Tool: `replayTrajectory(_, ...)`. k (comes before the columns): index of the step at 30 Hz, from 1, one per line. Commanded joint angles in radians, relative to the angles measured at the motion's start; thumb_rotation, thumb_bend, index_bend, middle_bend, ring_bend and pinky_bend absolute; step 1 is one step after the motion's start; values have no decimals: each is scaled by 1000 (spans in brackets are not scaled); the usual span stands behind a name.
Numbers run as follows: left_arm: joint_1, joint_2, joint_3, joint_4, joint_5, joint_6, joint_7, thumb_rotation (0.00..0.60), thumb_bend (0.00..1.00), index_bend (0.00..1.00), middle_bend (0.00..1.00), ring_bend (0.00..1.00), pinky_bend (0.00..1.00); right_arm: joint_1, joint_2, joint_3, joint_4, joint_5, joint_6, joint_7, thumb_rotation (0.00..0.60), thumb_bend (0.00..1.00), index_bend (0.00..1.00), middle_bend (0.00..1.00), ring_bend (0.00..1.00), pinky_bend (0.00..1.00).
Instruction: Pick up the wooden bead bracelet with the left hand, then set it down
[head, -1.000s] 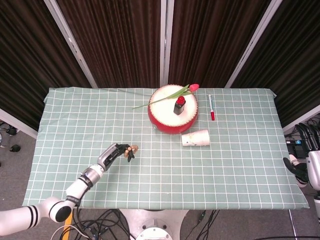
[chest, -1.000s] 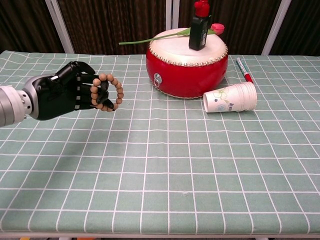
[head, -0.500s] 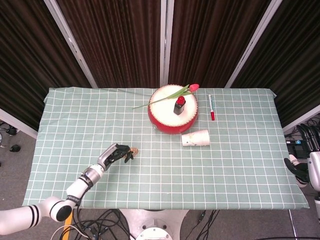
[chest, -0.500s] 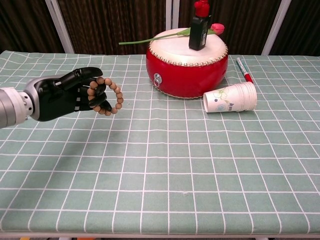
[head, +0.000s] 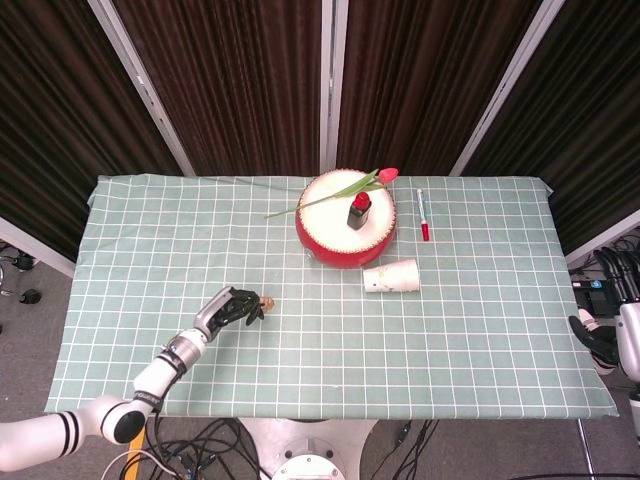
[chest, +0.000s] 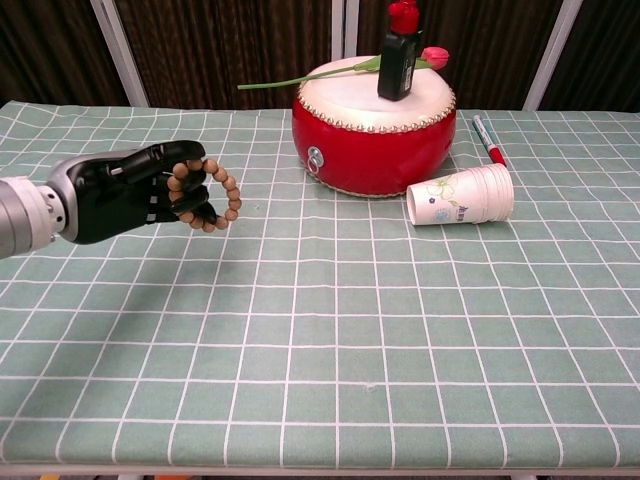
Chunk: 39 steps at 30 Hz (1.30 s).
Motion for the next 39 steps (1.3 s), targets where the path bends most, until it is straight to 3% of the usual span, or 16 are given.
replayTrajectory(1,0,1,0,-1,4,-1,1,337,473,712,769,492,231,-1,-1,0,1,0,1,1,600,147,16,65,0,0)
replayTrajectory(13,-4,7,10,4,64,-12,-48,351,521,548,648,432,228,1,-1,3,3,3,-1,5,600,147,16,63,0,0)
replayTrajectory(23,-15,9,30,21,128,-6,-120,465,559,414,538,373,227,2,-1,2,0,5,-3,3,600,147,17,64,0,0)
replayTrajectory(24,-16,10,31,22,131,-5,-128,445,561,410,535,370,227,2,-1,2,0,5,-4,3,600,147,16,64,0,0)
replayTrajectory(28,-20,14,32,22,137,-2,-162,151,505,435,553,363,227,2,-2,2,0,5,-4,3,600,147,16,64,0,0)
replayTrajectory(29,-21,15,34,25,140,1,-164,123,460,460,574,363,224,2,-3,2,1,5,-3,3,600,147,16,64,0,0)
replayTrajectory(34,-23,11,38,28,124,8,-142,114,393,590,679,385,206,0,-4,1,2,5,-2,5,600,148,16,63,0,0)
replayTrajectory(39,-24,10,37,20,96,9,-108,228,398,640,721,414,206,-3,-2,1,2,4,3,6,600,147,16,62,0,0)
